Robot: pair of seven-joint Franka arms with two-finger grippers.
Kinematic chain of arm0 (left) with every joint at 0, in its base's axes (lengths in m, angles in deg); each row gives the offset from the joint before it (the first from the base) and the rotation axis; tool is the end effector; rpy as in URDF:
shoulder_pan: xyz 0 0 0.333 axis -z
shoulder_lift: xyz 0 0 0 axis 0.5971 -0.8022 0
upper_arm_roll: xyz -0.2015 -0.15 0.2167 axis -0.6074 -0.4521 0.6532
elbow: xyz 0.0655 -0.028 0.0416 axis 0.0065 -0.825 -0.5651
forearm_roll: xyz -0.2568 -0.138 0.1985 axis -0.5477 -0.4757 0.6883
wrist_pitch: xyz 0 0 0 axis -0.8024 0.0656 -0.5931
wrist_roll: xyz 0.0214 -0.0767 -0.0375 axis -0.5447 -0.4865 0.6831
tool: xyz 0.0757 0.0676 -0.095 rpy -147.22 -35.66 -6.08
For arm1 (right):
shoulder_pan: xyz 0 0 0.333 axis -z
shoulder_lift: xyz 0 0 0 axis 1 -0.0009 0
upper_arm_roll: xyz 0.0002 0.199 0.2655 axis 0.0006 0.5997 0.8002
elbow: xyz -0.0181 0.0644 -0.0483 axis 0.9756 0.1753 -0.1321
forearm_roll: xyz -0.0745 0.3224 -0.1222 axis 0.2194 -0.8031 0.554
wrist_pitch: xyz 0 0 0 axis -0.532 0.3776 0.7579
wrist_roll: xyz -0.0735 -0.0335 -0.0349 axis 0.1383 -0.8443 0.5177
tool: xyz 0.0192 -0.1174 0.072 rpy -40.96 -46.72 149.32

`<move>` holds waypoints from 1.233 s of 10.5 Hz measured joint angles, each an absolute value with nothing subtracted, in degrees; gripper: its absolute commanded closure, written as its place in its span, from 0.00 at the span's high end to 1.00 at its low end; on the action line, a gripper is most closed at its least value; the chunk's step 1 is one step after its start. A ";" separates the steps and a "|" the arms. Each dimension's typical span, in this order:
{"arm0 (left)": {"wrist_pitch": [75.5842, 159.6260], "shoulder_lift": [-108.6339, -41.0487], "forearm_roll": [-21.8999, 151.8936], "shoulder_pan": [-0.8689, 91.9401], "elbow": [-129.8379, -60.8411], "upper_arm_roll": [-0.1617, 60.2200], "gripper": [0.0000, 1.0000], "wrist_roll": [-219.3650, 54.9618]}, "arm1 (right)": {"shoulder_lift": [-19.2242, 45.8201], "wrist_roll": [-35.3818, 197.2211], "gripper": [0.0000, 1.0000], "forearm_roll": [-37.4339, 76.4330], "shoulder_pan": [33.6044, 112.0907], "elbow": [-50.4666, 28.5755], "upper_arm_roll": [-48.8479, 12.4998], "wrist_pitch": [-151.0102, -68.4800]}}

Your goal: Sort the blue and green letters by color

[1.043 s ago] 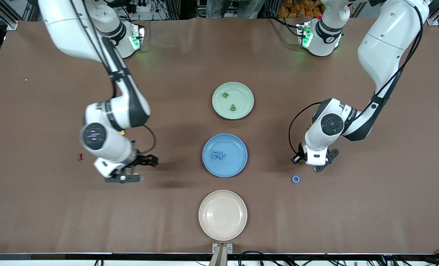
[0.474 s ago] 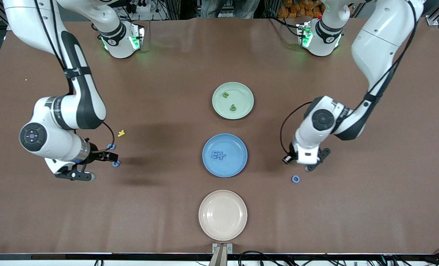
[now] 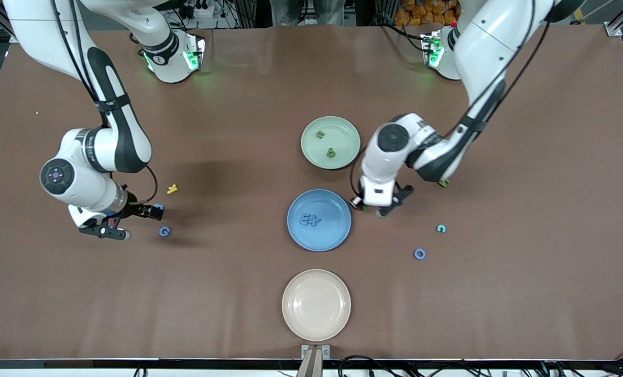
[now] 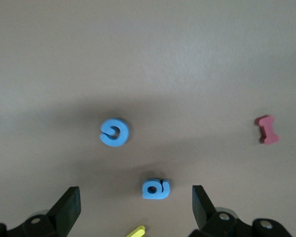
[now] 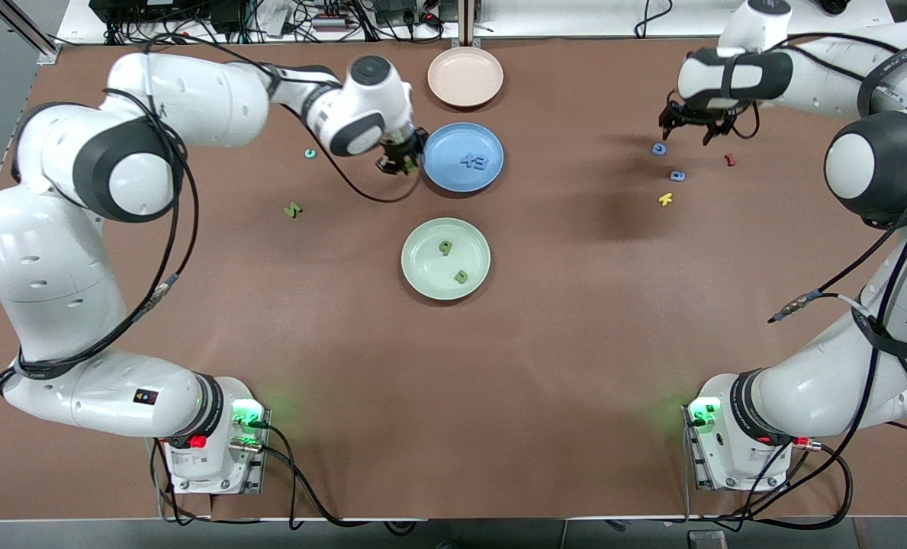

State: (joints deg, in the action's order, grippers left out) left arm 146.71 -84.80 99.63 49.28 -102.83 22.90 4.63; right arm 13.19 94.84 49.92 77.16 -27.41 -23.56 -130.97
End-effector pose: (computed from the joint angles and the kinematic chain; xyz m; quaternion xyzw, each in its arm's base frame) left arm 0.5158 -0.3729 0.2319 0.9370 0.3414 0.0422 0.0613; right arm 0.5788 0.0269 0.2610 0.9953 -0.0951 -0.0151 0.0009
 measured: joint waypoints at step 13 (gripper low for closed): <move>130.75 -84.86 99.63 65.05 -103.44 22.56 1.00 8.10 | 11.19 95.11 0.93 49.12 78.27 -37.71 -23.54 -145.37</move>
